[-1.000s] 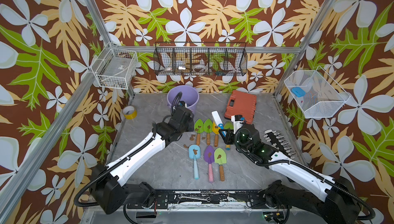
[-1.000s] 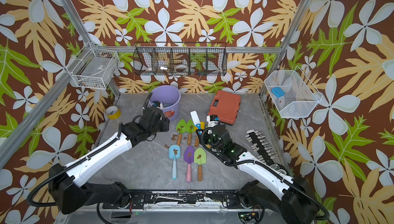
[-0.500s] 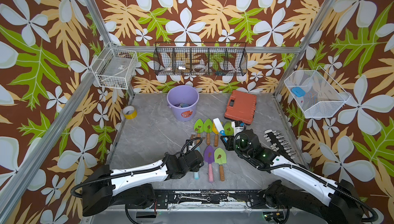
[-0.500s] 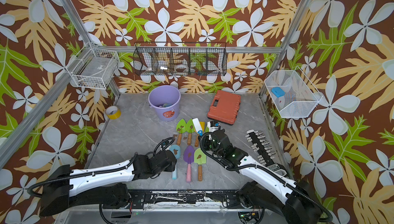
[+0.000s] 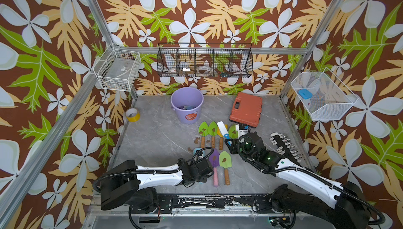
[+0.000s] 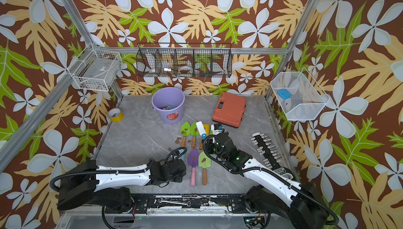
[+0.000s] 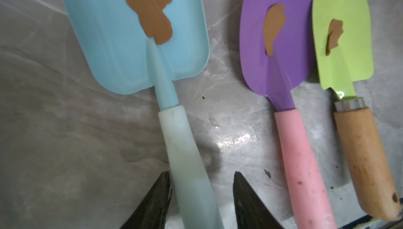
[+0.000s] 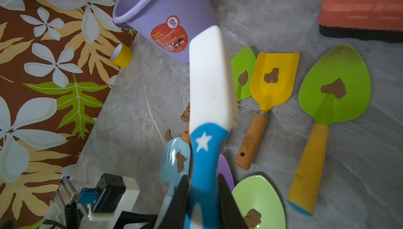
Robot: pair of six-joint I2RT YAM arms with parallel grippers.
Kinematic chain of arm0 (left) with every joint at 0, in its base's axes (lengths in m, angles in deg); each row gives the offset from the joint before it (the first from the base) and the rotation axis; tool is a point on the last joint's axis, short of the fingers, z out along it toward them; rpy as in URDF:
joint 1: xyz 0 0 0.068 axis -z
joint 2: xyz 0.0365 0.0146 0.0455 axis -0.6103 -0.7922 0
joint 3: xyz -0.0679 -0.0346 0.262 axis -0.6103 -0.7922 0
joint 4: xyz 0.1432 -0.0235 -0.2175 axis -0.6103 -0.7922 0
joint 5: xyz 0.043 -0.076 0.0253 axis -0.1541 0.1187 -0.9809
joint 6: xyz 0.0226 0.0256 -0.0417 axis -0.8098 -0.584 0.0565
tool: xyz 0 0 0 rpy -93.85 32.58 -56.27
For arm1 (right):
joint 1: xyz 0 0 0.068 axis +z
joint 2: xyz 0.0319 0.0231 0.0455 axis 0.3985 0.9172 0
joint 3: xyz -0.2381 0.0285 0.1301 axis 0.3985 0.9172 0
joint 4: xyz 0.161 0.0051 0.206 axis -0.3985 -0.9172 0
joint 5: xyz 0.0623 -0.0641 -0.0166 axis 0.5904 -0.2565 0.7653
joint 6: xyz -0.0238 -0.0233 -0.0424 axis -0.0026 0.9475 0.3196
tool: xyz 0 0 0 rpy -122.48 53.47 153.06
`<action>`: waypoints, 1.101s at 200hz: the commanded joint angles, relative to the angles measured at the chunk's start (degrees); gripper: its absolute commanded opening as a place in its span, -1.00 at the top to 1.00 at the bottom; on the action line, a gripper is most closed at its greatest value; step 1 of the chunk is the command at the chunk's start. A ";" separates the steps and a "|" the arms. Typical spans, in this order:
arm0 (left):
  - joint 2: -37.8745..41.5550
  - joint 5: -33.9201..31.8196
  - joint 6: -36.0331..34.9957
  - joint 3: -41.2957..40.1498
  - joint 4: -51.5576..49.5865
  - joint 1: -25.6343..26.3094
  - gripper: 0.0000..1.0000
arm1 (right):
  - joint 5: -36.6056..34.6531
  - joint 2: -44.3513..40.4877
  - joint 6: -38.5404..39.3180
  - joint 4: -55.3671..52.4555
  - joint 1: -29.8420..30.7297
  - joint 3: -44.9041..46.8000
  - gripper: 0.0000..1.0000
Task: Brush the soil off the hand trowel and place it into the bucket
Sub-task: Pick up the hand trowel from the center of the board.
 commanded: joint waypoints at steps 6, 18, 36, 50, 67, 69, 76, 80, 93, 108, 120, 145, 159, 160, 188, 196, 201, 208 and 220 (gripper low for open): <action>-2.08 -2.57 1.24 0.81 -2.93 0.89 0.06 | -0.19 0.21 0.39 1.52 0.13 -0.39 1.00; -3.43 -4.47 1.80 1.80 -5.22 1.13 0.11 | -0.20 0.29 0.37 1.65 0.13 -0.38 1.00; -5.22 -6.86 1.96 3.09 -8.00 1.14 0.21 | -0.10 0.55 0.24 2.01 0.07 -0.37 1.00; -6.25 -7.42 1.90 3.60 -8.62 1.22 0.31 | 0.09 0.68 0.23 2.13 0.13 -0.54 1.00; -6.62 -7.21 1.79 3.48 -8.66 1.40 0.47 | 0.11 0.73 0.21 2.14 0.13 -0.74 1.00; -6.66 -7.17 1.79 3.48 -8.70 1.44 0.48 | 0.11 0.78 0.27 2.14 0.11 -0.77 1.00; -6.57 -7.29 1.79 3.39 -8.86 1.40 0.54 | 0.18 0.88 0.25 2.14 0.13 -0.99 1.00; -6.48 -7.26 1.79 3.39 -8.98 1.40 0.57 | 0.20 0.88 0.28 2.14 0.13 -0.99 1.00; -6.11 -7.82 1.61 3.58 -9.81 1.41 0.66 | 0.45 0.99 0.24 2.34 0.12 -1.01 1.00; -5.32 -8.79 1.21 3.95 -11.25 1.44 0.74 | 0.74 1.33 0.20 2.65 0.13 -1.01 1.00; -4.55 -9.71 0.55 4.61 -12.90 1.40 0.80 | 1.04 1.59 0.14 3.18 0.13 -0.92 1.00; -3.20 -10.50 -2.94 6.67 -16.75 0.93 1.00 | 1.78 2.40 0.14 3.94 0.13 -1.04 1.00; -2.52 -9.60 -5.67 8.03 -18.80 0.06 1.00 | 2.75 2.99 0.27 4.24 0.08 -1.26 1.00; -2.46 -9.48 -5.85 8.13 -19.00 -0.06 1.00 | 2.84 3.00 0.30 4.29 0.11 -1.31 1.00; 2.06 -9.13 -10.20 10.00 -23.66 -3.24 1.00 | 7.38 4.04 4.24 2.02 0.12 -3.69 1.00; 4.17 -9.58 -11.31 10.68 -25.00 -4.06 1.00 | 9.54 4.95 6.03 -0.41 0.12 -5.59 1.00; 5.72 -9.13 -12.39 11.00 -25.12 -4.66 1.00 | 10.75 5.58 7.29 -2.49 0.07 -6.90 1.00; 8.08 -8.92 -13.75 11.22 -25.02 -5.43 1.00 | 12.58 6.63 8.83 -5.55 0.13 -8.67 1.00; 11.57 -7.20 -15.77 11.85 -24.93 -8.14 1.00 | 15.14 7.96 11.33 -10.10 0.21 -11.36 1.00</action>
